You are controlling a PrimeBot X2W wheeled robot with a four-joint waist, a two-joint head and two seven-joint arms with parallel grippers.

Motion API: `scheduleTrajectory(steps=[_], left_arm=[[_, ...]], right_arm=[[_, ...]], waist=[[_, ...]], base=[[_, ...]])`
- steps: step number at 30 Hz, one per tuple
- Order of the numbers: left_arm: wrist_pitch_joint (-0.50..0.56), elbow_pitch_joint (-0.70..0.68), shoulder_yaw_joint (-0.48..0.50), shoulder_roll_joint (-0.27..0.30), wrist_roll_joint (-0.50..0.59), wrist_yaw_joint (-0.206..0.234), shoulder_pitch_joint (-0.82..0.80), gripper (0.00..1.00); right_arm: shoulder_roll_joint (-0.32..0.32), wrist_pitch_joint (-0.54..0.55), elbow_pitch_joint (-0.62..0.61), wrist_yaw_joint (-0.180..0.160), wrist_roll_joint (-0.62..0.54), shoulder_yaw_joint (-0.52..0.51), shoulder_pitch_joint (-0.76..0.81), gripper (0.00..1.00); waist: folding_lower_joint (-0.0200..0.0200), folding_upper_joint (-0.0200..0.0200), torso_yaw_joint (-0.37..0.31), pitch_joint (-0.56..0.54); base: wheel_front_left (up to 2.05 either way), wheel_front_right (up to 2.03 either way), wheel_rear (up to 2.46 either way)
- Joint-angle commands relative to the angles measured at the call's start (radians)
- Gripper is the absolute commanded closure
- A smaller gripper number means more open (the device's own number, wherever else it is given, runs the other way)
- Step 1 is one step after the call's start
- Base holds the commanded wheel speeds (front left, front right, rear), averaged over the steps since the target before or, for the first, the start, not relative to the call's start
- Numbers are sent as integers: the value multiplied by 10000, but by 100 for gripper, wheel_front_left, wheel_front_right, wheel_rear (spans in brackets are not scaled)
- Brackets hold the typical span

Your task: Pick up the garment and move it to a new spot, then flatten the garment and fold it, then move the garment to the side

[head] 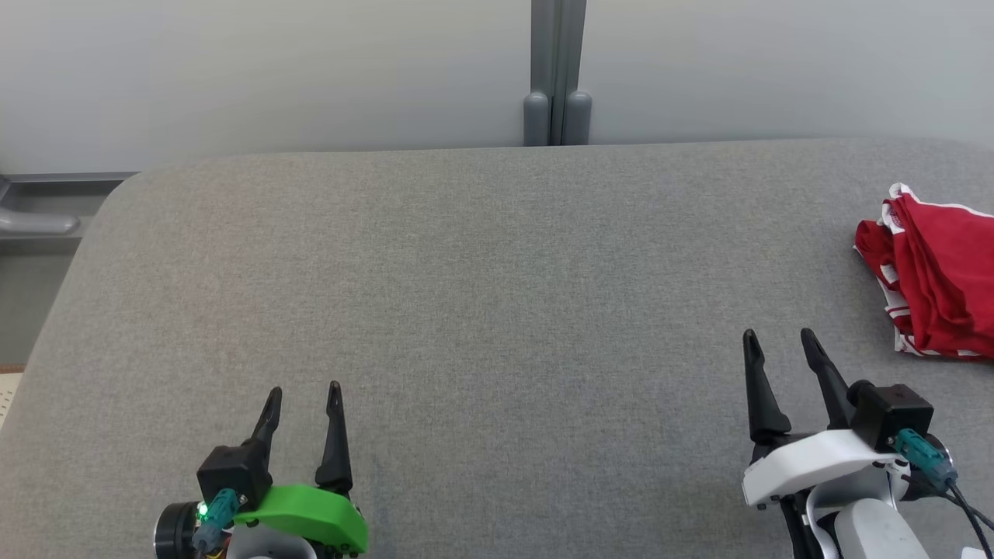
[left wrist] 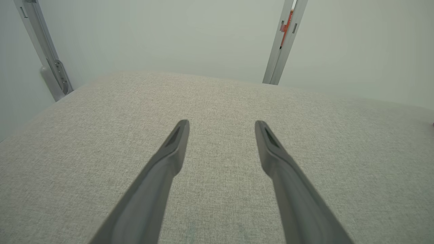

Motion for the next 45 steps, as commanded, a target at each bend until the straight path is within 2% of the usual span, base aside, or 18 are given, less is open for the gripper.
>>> scheduleTrajectory(steps=[1,29,30,33,45], left_arm=[[-49,-51,44,-36,44,-49,166,0],[-42,143,43,-192,45,-354,78,0],[-7,118,66,-194,91,-354,103,100],[69,370,81,-205,43,-358,173,100],[670,138,600,-209,-2018,-581,86,100]], right_arm=[[-15,-72,-82,-16,114,80,203,0],[-16,-148,-147,-16,323,188,638,0],[2,-88,-107,0,302,198,532,100],[44,-54,145,2,373,195,648,100],[34,539,74,0,2577,-27,494,100]], waist=[[0,0,6,-31],[0,0,2,-65],[0,0,3,-64],[0,0,1,-64],[0,0,-78,-63]], base=[[0,0,0],[0,0,0],[0,0,0],[0,0,0],[0,0,0]])
